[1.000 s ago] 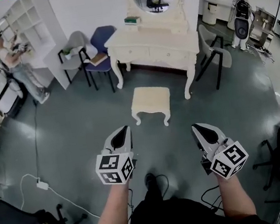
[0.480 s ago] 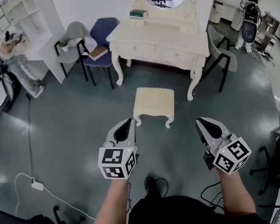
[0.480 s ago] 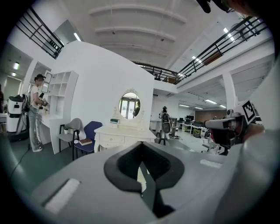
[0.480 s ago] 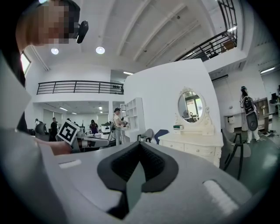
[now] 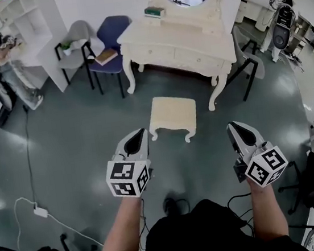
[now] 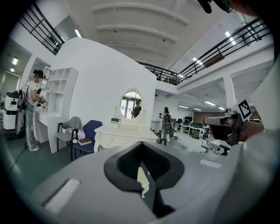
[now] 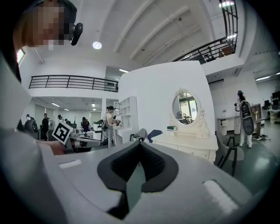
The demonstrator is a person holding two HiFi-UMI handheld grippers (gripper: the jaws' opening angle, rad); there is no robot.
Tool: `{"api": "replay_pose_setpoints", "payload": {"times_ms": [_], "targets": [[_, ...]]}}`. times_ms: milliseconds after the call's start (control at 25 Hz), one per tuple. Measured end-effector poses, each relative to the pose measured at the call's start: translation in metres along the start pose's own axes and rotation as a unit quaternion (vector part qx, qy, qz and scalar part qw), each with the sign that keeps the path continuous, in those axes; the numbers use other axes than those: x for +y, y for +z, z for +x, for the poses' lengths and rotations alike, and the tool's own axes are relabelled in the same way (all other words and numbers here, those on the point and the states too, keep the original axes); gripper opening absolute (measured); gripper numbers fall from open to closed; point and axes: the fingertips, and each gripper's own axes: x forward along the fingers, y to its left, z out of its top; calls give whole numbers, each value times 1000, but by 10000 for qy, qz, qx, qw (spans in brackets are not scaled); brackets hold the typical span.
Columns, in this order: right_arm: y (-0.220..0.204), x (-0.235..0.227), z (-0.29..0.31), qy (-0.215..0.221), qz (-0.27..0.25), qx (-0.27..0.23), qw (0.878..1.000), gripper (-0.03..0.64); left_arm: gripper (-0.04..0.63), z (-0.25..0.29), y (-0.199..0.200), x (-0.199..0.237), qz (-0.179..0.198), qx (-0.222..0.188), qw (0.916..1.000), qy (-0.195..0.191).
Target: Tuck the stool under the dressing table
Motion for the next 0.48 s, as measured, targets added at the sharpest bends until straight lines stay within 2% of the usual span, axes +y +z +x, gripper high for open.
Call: {"api": "replay_pose_setpoints", "payload": {"times_ms": [480], "targets": [[-15, -27, 46, 255, 199, 84, 9994, 3, 18, 40, -3, 12, 52, 196, 9998, 73]]}}
